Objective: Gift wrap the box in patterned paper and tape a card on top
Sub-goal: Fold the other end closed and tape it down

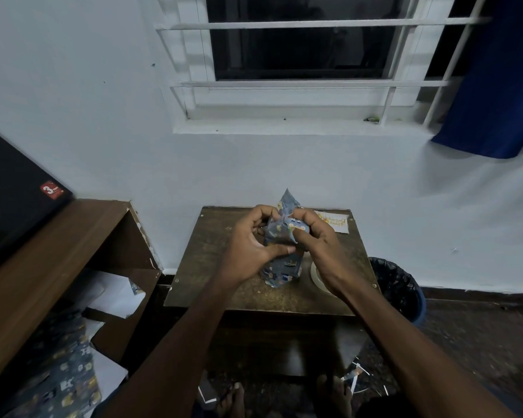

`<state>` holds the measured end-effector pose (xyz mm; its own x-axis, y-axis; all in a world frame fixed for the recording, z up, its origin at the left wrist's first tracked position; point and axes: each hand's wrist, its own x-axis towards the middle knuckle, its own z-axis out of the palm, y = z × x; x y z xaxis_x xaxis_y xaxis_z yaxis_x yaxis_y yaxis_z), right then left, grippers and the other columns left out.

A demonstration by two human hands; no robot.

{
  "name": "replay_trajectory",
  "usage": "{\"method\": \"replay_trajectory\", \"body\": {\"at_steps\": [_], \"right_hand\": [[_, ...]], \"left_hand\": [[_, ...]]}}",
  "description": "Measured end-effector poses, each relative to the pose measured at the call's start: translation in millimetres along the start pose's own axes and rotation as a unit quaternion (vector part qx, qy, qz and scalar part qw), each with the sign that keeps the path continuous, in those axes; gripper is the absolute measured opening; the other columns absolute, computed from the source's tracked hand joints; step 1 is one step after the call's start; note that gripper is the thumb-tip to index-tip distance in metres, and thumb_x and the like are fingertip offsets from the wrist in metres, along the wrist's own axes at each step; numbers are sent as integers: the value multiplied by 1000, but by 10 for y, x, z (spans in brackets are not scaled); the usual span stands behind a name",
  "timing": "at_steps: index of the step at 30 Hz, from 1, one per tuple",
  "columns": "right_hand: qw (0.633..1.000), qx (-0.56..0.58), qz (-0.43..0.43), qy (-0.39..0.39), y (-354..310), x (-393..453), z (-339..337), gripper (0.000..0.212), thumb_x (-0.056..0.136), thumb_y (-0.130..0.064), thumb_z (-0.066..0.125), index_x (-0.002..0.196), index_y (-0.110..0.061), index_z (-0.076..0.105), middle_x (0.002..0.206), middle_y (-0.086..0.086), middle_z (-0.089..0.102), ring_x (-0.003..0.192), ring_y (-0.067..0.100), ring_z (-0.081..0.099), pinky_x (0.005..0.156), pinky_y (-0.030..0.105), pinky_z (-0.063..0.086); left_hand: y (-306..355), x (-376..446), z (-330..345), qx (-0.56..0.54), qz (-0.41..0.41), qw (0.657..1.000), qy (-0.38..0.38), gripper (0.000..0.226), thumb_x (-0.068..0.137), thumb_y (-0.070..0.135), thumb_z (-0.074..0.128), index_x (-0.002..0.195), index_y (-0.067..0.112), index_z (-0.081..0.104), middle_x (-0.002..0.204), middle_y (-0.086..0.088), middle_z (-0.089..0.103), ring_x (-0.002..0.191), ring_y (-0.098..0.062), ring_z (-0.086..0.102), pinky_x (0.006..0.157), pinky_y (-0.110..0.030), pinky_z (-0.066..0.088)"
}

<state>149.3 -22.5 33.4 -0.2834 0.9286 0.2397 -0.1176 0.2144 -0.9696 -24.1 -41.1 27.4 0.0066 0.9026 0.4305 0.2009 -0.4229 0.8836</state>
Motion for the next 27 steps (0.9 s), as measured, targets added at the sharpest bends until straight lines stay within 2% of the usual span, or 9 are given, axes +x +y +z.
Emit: {"method": "replay_trajectory", "body": {"at_steps": [4,7,10,13,17,19,23,25,27], "right_hand": [[1000,12,-7,-18,-24,-8,-18,37,88,-12,60,124,-15,70,128,17,66,120,34,64,102,54,53],[999,24,-1,-31,-41,-8,-30,38,87,-12,61,124,-10,68,127,18,67,115,27,66,95,41,55],[999,22,0,-38,-53,-12,-40,38,85,-11,63,122,-12,69,124,19,67,110,23,66,91,36,56],[999,29,3,-36,-44,-7,-36,36,85,-11,66,121,-12,69,124,20,67,109,23,66,90,37,56],[999,34,3,-35,-26,-4,-31,36,86,-12,67,122,-12,70,125,22,66,114,38,65,96,51,55],[998,43,6,-35,-20,-1,-36,38,86,-10,64,123,-10,69,123,21,68,117,40,65,95,49,56],[998,58,15,-23,4,15,-67,47,83,-7,63,131,-11,64,126,17,70,120,36,66,95,48,60],[997,73,11,-12,-13,5,-86,48,82,-5,66,129,-11,63,124,11,71,116,30,68,87,41,61],[997,79,-9,-8,-43,-13,-99,42,82,-3,70,122,-8,60,118,5,72,108,25,69,83,40,60]], "left_hand": [[35,-1,-8,-54,-22,998,-13,52,69,-3,94,110,23,75,113,-2,79,106,-24,75,93,-32,58],[4,6,-17,-92,-43,994,-34,48,75,-3,90,116,20,80,124,-3,76,117,-23,72,99,-39,58],[-33,18,-37,-92,-66,992,-62,45,81,0,87,122,18,80,138,1,69,127,-22,67,102,-41,58],[-27,31,-68,-86,-62,992,-74,41,81,3,86,120,16,80,139,0,69,125,-21,68,99,-33,58],[-12,44,-112,-54,-21,995,-82,33,82,18,85,115,16,81,132,-6,71,122,-22,69,99,-33,58],[-2,40,-127,-37,-14,995,-90,29,86,20,83,114,15,82,131,-6,71,121,-22,69,100,-36,58],[22,29,-120,-25,-13,996,-90,23,91,21,79,113,14,82,130,-5,71,119,-20,69,97,-34,59],[29,23,-112,-26,-17,996,-78,23,91,25,78,110,15,83,127,-4,71,117,-20,70,94,-32,59],[20,24,-111,-26,-21,997,-71,22,93,26,76,109,14,83,125,-2,72,116,-17,69,92,-29,58]]}}
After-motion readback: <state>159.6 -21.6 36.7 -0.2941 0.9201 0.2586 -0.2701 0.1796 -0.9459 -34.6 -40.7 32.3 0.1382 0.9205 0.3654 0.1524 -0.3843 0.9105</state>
